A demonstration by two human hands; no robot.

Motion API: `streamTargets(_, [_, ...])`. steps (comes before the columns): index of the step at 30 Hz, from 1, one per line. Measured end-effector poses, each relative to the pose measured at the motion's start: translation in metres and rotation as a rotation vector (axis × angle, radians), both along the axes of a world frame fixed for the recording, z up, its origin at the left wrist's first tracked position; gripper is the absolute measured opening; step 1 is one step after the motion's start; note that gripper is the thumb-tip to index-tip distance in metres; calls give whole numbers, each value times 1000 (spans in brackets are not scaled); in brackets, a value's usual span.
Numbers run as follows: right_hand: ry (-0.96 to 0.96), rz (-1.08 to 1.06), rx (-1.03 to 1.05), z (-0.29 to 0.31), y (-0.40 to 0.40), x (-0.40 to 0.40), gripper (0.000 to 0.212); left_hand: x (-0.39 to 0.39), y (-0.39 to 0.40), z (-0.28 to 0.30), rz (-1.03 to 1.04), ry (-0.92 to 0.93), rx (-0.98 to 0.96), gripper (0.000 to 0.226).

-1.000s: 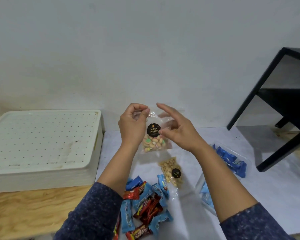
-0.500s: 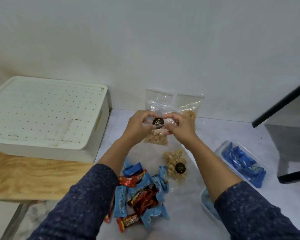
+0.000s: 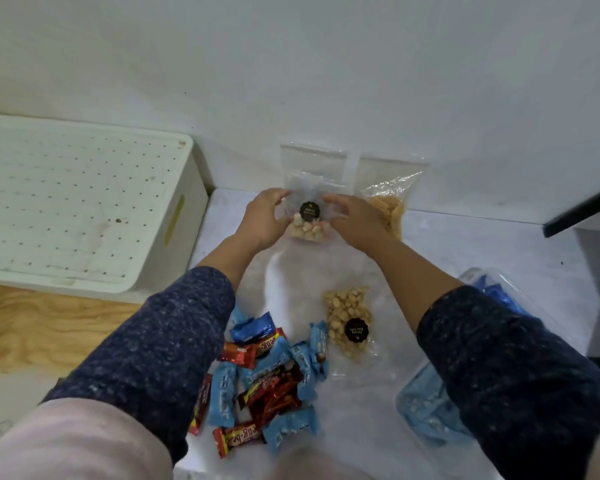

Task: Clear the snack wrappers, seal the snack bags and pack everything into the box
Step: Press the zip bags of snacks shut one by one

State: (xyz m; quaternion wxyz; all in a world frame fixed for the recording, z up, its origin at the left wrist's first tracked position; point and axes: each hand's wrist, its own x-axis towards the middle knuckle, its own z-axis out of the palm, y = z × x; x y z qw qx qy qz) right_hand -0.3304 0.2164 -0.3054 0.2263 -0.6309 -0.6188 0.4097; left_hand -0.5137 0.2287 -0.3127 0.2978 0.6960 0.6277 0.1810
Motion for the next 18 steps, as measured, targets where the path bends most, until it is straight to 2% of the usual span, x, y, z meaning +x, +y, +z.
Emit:
streamTargets(3, [-56, 18, 4, -3, -4, 7, 52, 0, 0, -1, -49, 110, 5, 58])
streamTargets(8, [-104, -51, 64, -1, -32, 18, 55, 13, -31, 3, -191, 48, 33, 55])
streamTargets(11, [-107, -65, 92, 3, -70, 24, 55, 23, -66, 0, -334, 38, 8, 55])
streamTargets(15, [-205, -43, 26, -2, -130, 31, 56, 31, -123, -17, -491, 27, -82, 54])
streamTargets(18, [-201, -8, -2, -5, -169, 30, 53, 35, -159, -30, -602, 82, -120, 61])
